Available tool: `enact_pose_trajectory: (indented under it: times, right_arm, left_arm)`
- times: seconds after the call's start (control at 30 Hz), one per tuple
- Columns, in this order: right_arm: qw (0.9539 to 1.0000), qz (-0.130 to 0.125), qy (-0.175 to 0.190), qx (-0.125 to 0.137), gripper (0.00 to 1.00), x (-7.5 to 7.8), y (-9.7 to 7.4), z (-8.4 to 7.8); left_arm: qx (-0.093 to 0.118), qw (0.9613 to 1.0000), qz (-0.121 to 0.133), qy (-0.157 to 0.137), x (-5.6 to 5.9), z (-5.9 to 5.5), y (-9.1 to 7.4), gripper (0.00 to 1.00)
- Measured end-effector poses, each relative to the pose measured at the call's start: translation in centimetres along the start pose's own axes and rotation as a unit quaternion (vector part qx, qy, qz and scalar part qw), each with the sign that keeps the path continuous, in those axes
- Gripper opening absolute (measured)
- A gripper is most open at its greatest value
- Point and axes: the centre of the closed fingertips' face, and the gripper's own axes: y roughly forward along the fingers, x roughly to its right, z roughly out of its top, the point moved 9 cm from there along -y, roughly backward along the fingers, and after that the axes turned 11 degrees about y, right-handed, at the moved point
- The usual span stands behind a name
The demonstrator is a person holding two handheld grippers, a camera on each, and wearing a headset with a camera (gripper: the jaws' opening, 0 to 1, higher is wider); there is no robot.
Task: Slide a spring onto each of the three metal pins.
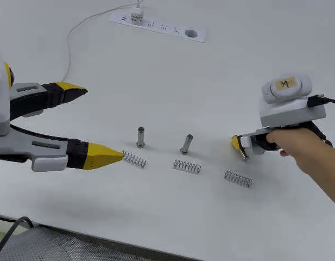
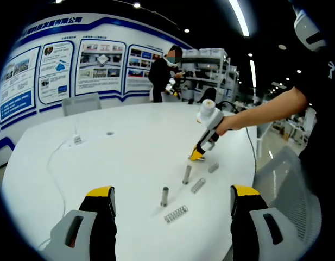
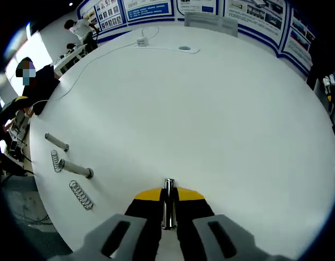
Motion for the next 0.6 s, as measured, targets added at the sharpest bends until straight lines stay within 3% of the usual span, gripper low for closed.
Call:
enact_pose_trajectory:
  times: [0.3, 0.43, 0.6]
  right_arm:
    - [0.9995, -0.014, 0.012, -0.025, 0.09, -0.2, 0.0, 0.2]
    - [0.9998, -0.012, 0.002, -0.013, 0.09, -0.2, -0.1, -0.1]
    - [0.9996, 0.008, 0.024, 0.013, 0.08, -0.1, -0.4, -0.8]
  left_arm:
    - [0.0, 1.0, -0.005, -0.001, 0.3, 0.1, 0.2, 0.89]
    - [0.001, 1.0, -0.003, -0.001, 0.5, 0.1, -0.2, 0.89]
    - [0.002, 1.0, 0.003, -0.002, 0.5, 0.1, -0.6, 0.89]
